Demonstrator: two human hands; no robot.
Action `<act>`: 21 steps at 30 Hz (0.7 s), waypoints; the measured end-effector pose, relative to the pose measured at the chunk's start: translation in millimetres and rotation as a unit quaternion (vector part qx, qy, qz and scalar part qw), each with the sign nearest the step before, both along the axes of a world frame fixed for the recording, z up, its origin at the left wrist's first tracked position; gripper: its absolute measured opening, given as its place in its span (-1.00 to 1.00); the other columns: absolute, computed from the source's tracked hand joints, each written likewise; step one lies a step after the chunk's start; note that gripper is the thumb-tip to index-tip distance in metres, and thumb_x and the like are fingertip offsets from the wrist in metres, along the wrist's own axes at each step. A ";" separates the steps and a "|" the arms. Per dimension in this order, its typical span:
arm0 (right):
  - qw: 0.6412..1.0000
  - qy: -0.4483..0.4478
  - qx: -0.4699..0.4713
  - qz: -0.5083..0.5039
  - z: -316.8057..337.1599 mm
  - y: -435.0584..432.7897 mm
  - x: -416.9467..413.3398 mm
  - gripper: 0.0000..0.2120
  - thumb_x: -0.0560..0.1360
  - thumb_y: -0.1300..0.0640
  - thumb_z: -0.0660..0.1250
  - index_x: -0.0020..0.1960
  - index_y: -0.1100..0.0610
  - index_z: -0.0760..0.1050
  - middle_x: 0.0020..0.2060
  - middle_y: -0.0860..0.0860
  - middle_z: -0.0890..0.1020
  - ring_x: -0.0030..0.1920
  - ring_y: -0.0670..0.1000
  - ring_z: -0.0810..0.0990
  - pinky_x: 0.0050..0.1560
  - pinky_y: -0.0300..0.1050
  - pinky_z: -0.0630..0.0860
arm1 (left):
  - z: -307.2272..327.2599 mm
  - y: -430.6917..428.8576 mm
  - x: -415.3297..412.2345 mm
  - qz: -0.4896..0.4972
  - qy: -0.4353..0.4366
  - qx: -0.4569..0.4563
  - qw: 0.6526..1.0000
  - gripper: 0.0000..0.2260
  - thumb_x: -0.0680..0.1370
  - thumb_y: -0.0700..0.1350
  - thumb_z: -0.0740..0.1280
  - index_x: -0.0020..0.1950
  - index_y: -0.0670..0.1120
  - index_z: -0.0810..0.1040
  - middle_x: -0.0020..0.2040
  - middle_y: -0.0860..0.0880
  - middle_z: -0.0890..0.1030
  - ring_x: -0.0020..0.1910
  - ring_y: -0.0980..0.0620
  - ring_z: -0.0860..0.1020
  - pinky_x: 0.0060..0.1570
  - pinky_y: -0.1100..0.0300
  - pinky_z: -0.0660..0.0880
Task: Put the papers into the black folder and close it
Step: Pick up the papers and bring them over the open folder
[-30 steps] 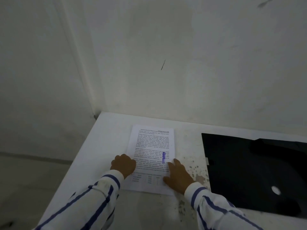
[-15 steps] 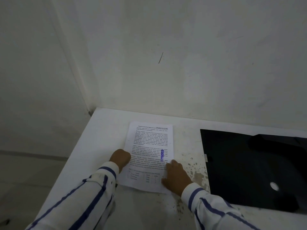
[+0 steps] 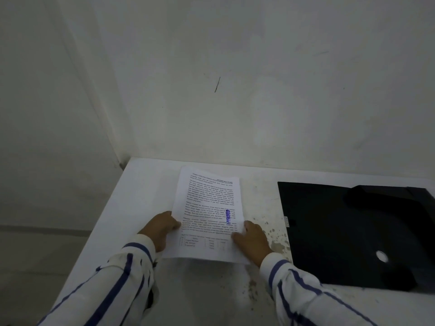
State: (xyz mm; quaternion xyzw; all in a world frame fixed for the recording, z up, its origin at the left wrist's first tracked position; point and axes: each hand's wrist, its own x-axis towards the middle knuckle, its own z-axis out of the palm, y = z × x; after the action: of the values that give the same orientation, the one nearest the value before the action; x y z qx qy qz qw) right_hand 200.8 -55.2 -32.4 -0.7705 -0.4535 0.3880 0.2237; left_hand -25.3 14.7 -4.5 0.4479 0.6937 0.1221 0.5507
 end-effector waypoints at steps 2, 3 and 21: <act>0.993 0.107 -0.019 -0.054 6.2 0.9 2.6 -0.78 0.48 0.05 0.28 0.09 0.10 0.46 0.03 0.06 0.61 -0.08 0.07 0.59 -0.21 -0.17 0.51 | 4.0 -1.9 -1.2 0.029 -0.035 -0.015 0.999 -0.86 0.55 -0.17 0.26 0.08 -0.13 0.51 0.16 -0.21 0.60 0.09 -0.28 0.57 0.24 -0.20 0.47; 0.984 0.154 -0.031 -0.080 8.6 0.5 3.6 -0.81 0.48 0.07 0.29 0.07 0.09 0.49 0.02 0.08 0.63 -0.09 0.08 0.60 -0.21 -0.12 0.53 | 8.4 -4.1 -0.3 0.042 -0.050 -0.018 0.998 -0.85 0.55 -0.19 0.26 0.10 -0.14 0.51 0.15 -0.21 0.60 0.09 -0.29 0.57 0.23 -0.20 0.48; 0.950 0.220 0.131 -0.178 58.1 -37.3 98.0 -0.76 0.49 0.30 0.26 0.12 0.11 0.47 -0.01 0.09 0.61 -0.02 0.10 0.61 0.04 0.10 0.58 | 68.5 -31.7 104.9 0.006 -0.135 0.086 0.987 -0.76 0.59 -0.29 0.16 -0.16 -0.02 0.50 -0.04 -0.14 0.59 -0.07 -0.16 0.56 0.08 -0.06 0.50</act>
State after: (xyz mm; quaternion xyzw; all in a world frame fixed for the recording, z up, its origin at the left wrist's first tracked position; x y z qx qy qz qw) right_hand 298.8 -92.5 25.7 -0.6982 -0.2949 0.4393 0.4822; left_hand 79.6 -17.0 64.1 0.4689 0.6022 0.2436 0.5984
